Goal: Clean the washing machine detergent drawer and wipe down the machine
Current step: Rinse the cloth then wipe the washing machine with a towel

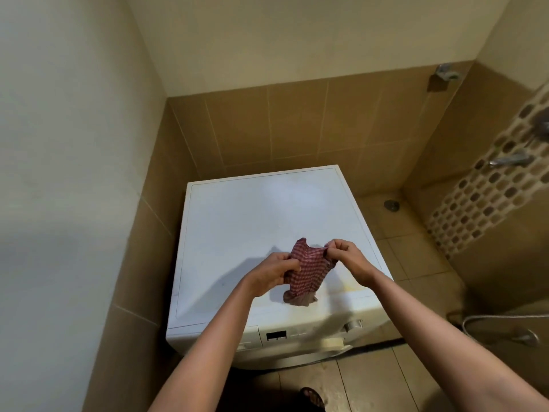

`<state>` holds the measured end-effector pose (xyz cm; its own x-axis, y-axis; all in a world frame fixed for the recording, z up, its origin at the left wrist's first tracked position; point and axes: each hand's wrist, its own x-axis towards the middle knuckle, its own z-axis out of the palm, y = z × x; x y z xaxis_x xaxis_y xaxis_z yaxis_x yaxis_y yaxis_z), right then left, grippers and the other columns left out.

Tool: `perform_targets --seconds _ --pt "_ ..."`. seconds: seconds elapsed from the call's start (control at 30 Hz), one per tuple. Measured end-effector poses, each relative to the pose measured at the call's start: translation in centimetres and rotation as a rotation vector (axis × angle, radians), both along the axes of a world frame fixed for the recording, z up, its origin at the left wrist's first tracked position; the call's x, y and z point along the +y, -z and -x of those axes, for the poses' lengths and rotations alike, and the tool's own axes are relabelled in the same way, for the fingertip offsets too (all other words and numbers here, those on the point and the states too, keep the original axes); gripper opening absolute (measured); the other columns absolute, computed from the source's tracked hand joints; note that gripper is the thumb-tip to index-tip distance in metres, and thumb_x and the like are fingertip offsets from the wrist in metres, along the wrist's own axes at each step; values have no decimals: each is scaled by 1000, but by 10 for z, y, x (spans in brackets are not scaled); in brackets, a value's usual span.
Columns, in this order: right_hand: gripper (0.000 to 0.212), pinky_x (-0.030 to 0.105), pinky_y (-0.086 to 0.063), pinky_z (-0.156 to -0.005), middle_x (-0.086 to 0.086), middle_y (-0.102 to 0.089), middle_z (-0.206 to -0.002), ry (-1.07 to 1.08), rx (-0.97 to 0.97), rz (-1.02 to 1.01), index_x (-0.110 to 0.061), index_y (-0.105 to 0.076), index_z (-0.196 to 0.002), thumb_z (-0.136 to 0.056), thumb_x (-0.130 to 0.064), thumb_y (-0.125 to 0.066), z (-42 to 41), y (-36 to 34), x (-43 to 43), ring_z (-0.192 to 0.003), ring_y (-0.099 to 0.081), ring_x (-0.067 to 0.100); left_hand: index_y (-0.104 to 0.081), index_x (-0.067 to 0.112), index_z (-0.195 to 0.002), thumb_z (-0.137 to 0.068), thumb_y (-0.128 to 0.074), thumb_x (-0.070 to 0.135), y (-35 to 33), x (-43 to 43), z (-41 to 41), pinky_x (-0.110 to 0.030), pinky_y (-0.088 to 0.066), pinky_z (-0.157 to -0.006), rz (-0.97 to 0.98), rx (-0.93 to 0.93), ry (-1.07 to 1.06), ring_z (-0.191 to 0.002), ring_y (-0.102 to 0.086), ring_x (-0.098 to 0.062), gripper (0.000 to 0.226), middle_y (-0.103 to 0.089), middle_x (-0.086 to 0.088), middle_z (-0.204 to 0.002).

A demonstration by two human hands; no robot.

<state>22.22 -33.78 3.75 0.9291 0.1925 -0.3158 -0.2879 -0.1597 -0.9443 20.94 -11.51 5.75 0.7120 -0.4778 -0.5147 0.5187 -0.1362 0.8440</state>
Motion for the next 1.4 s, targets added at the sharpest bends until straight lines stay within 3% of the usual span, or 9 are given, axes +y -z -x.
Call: perform_targets --seconds 0.1,0.23,0.43,0.6,0.83,1.07,1.27,1.33,1.4 --pt "17 25 -45 -63 5 -66 -108 -13 -23 -117 -10 -42 -63 -70 -7 -57 -8 -26 -6 -89 -61 13 -63 -1 -105 -88 -57 9 -26 2 -13 -33 -54 -86 -32 -145 79 -90 -64 -20 20 -66 -10 -95" --pt "31 28 -47 -68 3 -58 -76 -130 -19 -195 -11 -43 -75 -66 -13 -72 -22 -54 -5 -70 -53 14 -66 10 -112 -86 -65 18 -56 7 -30 -37 -54 -91 -50 -315 50 -105 -65 -25 27 -69 -10 -108" --pt "34 32 -53 -83 14 -66 -101 -282 -63 -47 1 -54 -113 -82 8 -66 -33 -79 -2 -97 -66 25 -61 22 -114 -92 -63 24 -84 15 -50 -33 -55 -89 -147 -515 -13 -106 -61 -18 23 -66 0 -109" --pt "10 34 -53 -82 8 -69 -85 -163 -187 -16 3 -64 -90 -81 5 -67 -39 -93 -6 -85 -66 19 -52 21 -122 -90 -66 28 -88 20 -56 -33 -56 -90 -199 -586 3 -110 -60 -16 35 -63 0 -117" --pt "21 40 -51 -89 17 -66 -104 -25 -166 -137 4 -58 -110 -90 -4 -59 -39 -95 -14 -97 -64 26 -60 17 -112 -92 -63 23 -81 14 -50 -25 -56 -77 19 -344 -146 -108 -62 -24 21 -67 -5 -112" --pt "23 37 -51 -85 17 -65 -105 -76 -132 -273 4 -62 -108 -93 3 -44 -34 -116 -10 -98 -62 29 -60 5 -120 -94 -37 61 -59 -5 -39 -42 -51 -92 473 103 -484 -111 -60 -30 67 -66 -16 -121" --pt "18 23 -48 -49 8 -64 -80 -486 -88 -174 -8 -62 -91 -87 0 -46 -27 -144 0 -62 -60 18 -59 -5 -102 -92 -56 49 -38 -25 -34 -45 -56 -81 599 481 -805 -83 -69 -34 55 -70 -23 -90" --pt "20 28 -54 -66 12 -64 -89 -609 -56 -161 -8 -62 -92 -87 3 -46 -25 -146 2 -77 -63 24 -56 -4 -90 -92 -60 35 -37 -29 -36 -37 -57 -58 548 511 -768 -59 -68 -29 39 -68 -17 -69" --pt "23 35 -52 -82 14 -64 -99 -766 -29 -135 -6 -62 -99 -87 5 -46 -22 -148 1 -93 -62 29 -59 -3 -96 -88 -68 27 -36 -31 -39 -37 -55 -57 398 494 -702 -71 -69 -29 33 -69 -16 -82"
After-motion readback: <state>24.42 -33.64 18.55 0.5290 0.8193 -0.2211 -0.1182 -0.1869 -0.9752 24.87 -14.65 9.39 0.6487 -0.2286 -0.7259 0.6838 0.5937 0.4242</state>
